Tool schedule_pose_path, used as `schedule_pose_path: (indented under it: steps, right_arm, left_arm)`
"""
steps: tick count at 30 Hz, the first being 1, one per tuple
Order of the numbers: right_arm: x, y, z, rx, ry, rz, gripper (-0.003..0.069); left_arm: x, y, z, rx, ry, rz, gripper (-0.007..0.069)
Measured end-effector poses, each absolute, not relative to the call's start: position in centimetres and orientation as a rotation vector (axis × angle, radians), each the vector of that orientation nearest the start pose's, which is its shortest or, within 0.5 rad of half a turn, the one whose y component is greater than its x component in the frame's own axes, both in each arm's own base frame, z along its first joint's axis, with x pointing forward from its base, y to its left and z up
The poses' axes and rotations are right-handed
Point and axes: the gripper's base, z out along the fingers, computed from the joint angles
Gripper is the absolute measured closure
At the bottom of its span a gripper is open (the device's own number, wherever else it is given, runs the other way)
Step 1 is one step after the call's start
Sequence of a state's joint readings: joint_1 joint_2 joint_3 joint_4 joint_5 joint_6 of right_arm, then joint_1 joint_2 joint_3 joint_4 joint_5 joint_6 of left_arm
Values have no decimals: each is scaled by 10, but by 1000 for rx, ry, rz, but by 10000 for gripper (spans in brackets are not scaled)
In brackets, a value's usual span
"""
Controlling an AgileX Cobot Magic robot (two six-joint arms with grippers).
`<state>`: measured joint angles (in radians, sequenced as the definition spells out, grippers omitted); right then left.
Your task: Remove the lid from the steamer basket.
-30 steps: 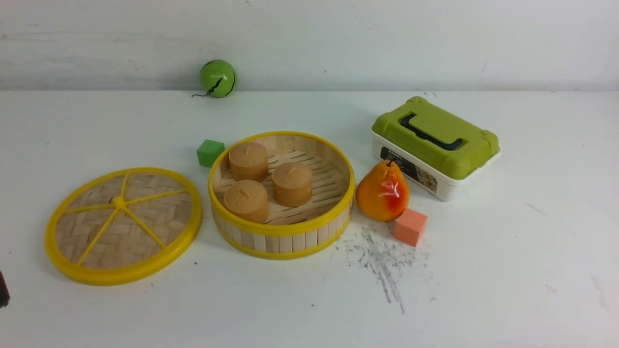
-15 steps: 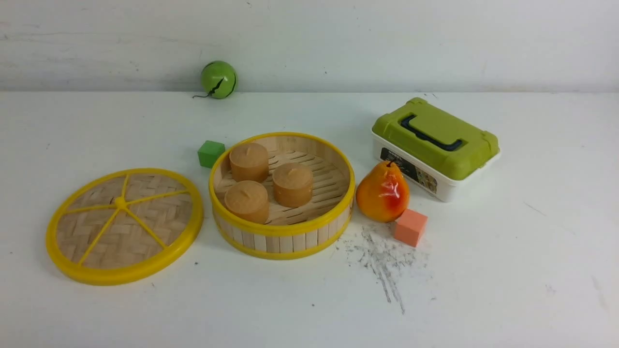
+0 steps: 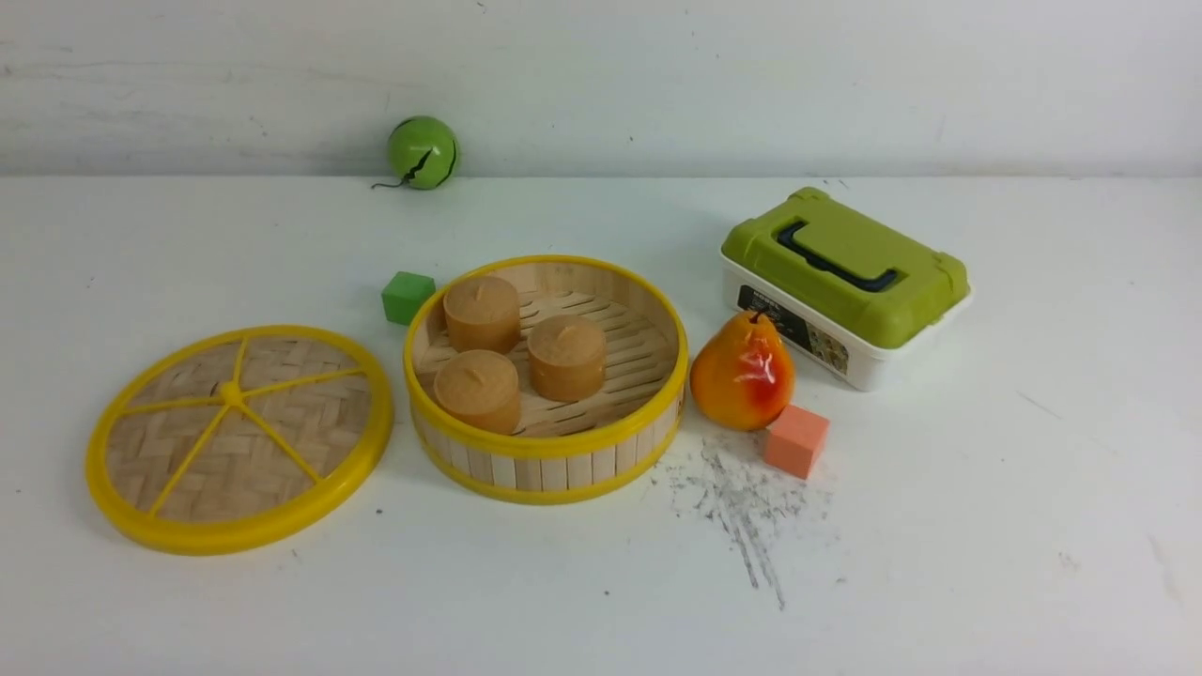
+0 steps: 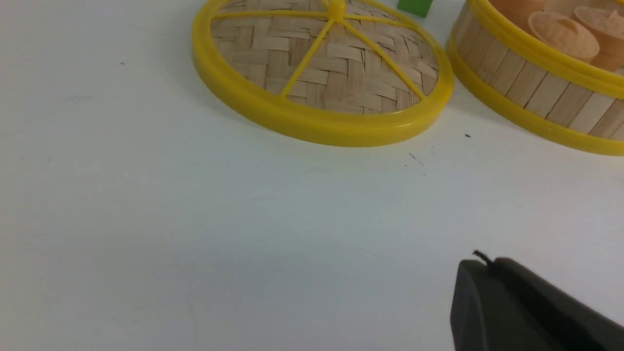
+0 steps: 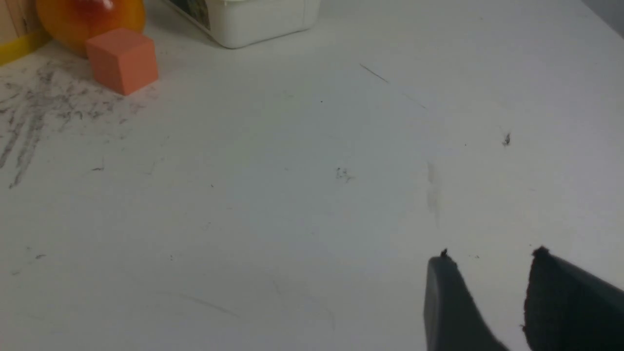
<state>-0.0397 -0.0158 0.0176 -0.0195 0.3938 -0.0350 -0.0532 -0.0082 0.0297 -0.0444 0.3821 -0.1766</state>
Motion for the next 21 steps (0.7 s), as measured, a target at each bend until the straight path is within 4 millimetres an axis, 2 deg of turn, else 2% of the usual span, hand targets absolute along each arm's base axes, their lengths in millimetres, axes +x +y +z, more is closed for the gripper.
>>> schedule_pose_path:
  steps: [21]
  right_arm:
    - [52,-3,173,-7,1880,-71,419]
  left_arm:
    - [53,-4,170,-145,1878,-203,623]
